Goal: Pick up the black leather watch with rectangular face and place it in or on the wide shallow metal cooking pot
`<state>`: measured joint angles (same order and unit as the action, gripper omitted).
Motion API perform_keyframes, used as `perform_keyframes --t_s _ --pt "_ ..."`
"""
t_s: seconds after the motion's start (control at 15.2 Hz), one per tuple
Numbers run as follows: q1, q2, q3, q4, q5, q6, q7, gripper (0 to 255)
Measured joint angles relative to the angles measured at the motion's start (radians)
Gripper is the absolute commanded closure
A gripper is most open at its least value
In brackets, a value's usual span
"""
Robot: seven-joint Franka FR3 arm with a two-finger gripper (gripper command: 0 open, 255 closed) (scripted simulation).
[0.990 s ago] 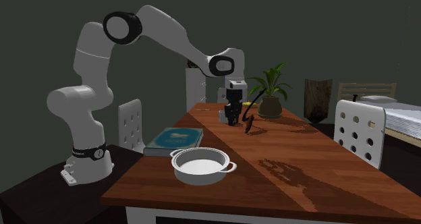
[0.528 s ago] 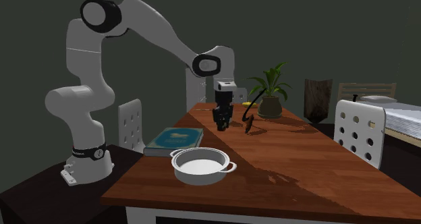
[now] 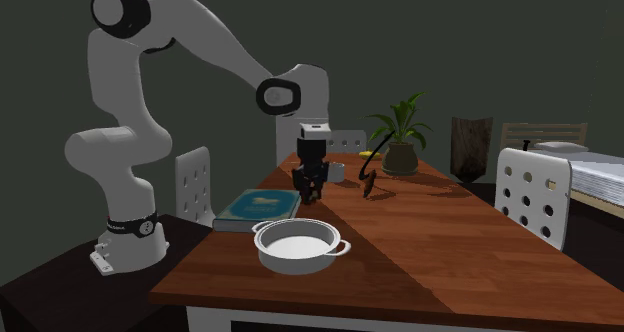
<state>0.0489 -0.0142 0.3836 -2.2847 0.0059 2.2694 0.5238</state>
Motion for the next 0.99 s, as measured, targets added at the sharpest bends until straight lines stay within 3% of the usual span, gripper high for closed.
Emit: perform_keyframes --t_s 0.33,0.99 --pt "-0.043 -0.074 -0.051 -0.100 0.032 0.029 -0.117 255" --pt "-0.048 0.022 -0.052 -0.150 -0.011 0.171 -0.093 255"
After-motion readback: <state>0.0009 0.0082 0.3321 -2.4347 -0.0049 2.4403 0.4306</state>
